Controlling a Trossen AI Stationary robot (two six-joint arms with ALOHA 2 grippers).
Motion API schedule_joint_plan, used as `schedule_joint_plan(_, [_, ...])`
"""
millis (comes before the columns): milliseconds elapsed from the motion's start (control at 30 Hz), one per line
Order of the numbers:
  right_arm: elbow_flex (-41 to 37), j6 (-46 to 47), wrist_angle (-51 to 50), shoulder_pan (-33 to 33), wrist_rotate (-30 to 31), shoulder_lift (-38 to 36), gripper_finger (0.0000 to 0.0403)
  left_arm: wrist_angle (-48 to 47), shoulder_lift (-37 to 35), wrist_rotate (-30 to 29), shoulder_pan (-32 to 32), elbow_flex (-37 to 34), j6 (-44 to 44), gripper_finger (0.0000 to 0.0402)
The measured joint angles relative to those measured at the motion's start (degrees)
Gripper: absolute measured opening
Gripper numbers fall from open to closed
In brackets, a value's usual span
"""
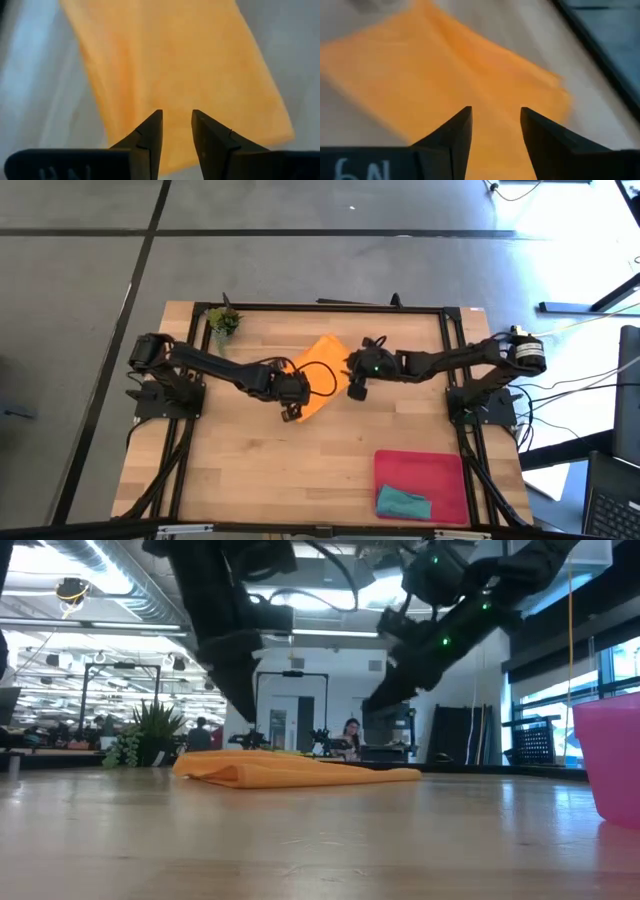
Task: Roll microfiber towels into tight, uniform cylinder then place into a basket
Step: Fold the orange microfiber cloth
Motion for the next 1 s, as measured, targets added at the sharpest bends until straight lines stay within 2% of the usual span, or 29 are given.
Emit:
schedule_joint_plan(167, [0.00, 4.40, 2.20, 3.61, -7.70, 2.08, 0.0168, -4.25, -0.96, -1.34, 1.40, 0.05, -1.43, 0.0096])
schedule_joint_plan(467, [-0.14, 7.16, 6.76, 8.36, -8.67, 11.64, 0.0168, -3.12, -0.98, -1.63, 8.44, -6.71, -1.21, 0.0096])
schedule_joint_plan(700, [-0.03, 6.99, 9.38, 5.85, -8.46, 15.89, 0.0168, 2.09, -0.98, -0.87, 11.20, -14.11, -1.26, 0.0096])
schedule_joint_plan(1000, [0.05, 5.52, 10.66, 0.29, -8.70, 17.58, 0.0168, 6.79, -1.22, 6.58, 8.64, -16.33, -2.15, 0.0096])
